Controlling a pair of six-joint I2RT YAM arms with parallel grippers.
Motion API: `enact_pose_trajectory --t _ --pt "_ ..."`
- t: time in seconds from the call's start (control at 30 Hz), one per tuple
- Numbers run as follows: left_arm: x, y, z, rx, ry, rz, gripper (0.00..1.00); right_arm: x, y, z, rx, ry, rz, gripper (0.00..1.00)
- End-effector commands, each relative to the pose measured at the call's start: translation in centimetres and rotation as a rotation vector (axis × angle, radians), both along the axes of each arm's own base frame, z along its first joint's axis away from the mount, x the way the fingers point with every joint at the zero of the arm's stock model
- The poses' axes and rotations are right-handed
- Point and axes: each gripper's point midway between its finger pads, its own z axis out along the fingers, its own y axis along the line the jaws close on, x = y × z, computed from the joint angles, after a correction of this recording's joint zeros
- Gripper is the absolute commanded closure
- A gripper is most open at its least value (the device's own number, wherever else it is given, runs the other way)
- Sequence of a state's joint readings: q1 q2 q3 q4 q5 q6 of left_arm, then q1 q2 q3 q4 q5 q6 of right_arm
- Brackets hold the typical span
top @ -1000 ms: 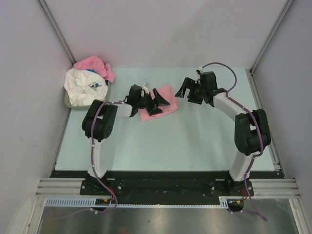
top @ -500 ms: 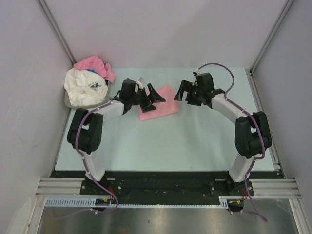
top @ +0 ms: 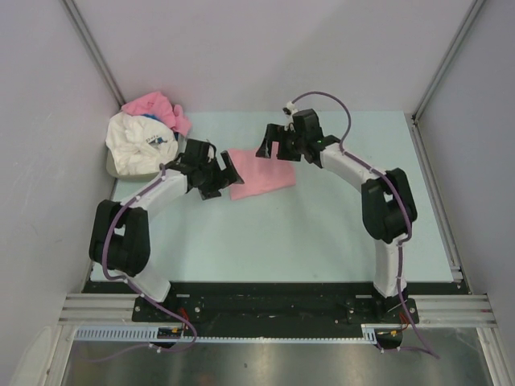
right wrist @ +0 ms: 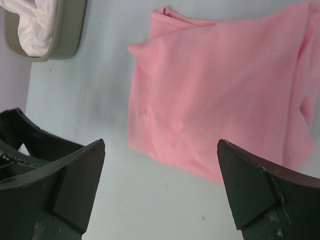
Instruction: Fold and stack the t-shirts
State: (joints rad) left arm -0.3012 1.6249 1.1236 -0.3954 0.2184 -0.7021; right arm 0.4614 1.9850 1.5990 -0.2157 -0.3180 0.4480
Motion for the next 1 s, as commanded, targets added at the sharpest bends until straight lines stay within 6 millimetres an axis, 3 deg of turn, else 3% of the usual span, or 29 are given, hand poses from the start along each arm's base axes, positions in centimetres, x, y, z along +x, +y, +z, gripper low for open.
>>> enact_pose_trajectory --t 0.0,0.07,0.2,0.4,0.53,0.67,0.73,0.8,0.87,0.97 --pt "-0.3 0.6 0.6 -0.013 -0.039 -0.006 0.0 2.5 2.6 0.7 0.083 -0.041 0.046 0.0" --pt "-0.4 0.0 0.2 -0.049 -0.037 -0.012 0.0 3.4 3.4 -0.3 0.109 -0.032 0.058 0.0" --pt "-0.8 -0.7 -0.9 -0.089 -0.012 -0.021 0.0 4.3 2.9 -2.9 0.138 0.029 0.041 0.0" --pt "-1.2 -0.7 -0.9 -0.097 -0.02 -0.024 0.0 3.6 -1.2 -6.9 0.04 0.055 -0.048 0.0" --pt "-1.4 -1.7 1.0 -0.123 -0.066 -0.054 0.01 3.2 -2.7 -8.0 0.012 0.062 -0.084 0.0" --pt "-1.4 -3.6 2.9 -0.142 -0.09 -0.099 0.0 3.6 -2.6 -5.9 0.029 0.017 -0.091 0.0" --pt "-1.9 -5.1 3.9 -0.139 -0.09 -0.128 0.0 3.9 -3.0 -3.2 0.031 -0.042 -0.116 0.0" --pt "-2.0 -6.1 3.4 -0.12 -0.065 -0.131 0.0 3.9 -3.7 -1.4 0.012 -0.075 -0.141 0.0" --pt "-2.7 -7.7 3.3 -0.109 -0.042 -0.154 0.0 4.1 -5.2 1.6 -0.024 -0.143 -0.192 0.0" --pt "-3.1 -10.0 1.0 -0.126 0.013 -0.158 0.0 3.2 -7.7 3.6 -0.108 -0.16 -0.268 0.0"
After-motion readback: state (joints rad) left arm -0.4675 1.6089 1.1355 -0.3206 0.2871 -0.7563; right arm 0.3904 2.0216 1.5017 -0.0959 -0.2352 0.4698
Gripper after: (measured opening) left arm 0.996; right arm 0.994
